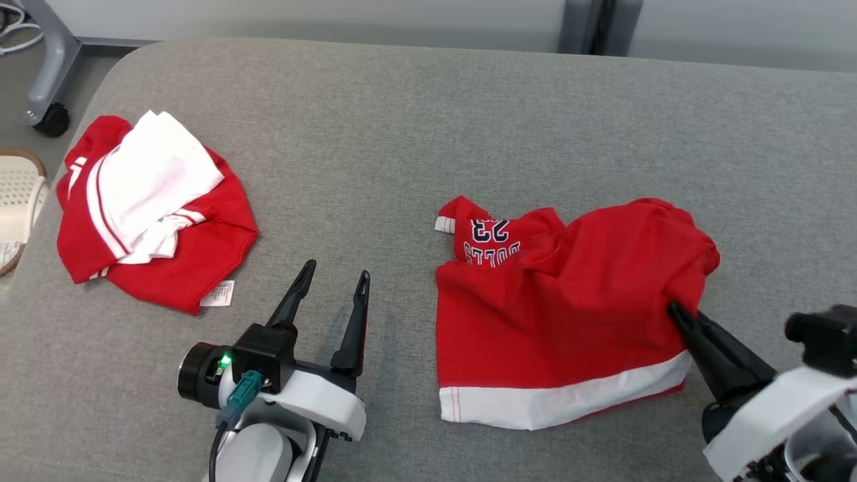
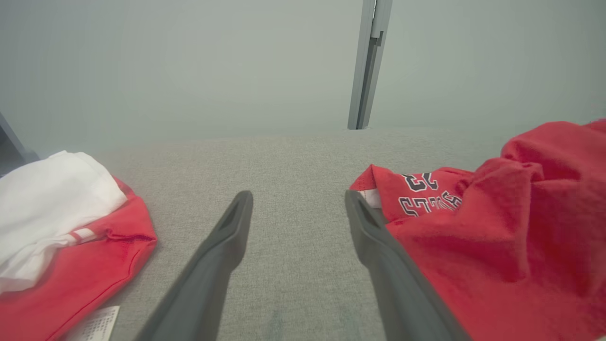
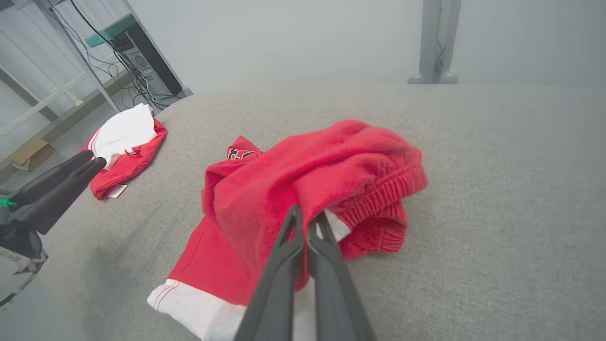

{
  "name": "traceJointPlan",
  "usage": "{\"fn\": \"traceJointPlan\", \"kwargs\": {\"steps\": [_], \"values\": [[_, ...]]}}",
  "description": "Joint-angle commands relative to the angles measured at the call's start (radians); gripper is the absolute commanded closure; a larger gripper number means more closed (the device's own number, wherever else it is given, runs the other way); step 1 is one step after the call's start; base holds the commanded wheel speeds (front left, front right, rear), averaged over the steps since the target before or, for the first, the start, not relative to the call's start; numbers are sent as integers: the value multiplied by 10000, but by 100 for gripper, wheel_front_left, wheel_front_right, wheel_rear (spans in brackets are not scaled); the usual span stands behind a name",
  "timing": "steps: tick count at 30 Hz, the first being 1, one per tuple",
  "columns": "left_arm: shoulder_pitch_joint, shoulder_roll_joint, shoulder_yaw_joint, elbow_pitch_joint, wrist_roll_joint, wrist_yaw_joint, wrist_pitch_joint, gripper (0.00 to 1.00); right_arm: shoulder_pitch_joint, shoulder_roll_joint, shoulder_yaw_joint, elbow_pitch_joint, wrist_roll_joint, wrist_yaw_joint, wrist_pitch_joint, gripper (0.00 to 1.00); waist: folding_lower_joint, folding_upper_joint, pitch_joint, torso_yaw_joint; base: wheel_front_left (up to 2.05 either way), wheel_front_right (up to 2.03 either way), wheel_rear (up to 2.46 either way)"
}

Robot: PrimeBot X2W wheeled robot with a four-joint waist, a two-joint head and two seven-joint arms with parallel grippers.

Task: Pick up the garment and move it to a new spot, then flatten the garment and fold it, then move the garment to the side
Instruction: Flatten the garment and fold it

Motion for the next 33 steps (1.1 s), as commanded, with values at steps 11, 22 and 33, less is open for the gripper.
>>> {"fn": "traceJointPlan", "kwargs": {"steps": [11,22,33], "values": [[-256,-284,-209,314,-76,-100,-99,0,-3135,-1317,2044,3558,648,11,230,100,0,-1,-41,1327,0,0,0],[-219,-237,-149,351,-91,-83,-141,0,-4426,-1010,3649,5936,1356,11,-834,0,0,-1,-52,1534,0,0,0],[24,161,18,181,-121,120,-9,0,-3171,-1234,3547,4761,2181,11,-2916,0,0,-1,-480,507,0,0,0]]}}
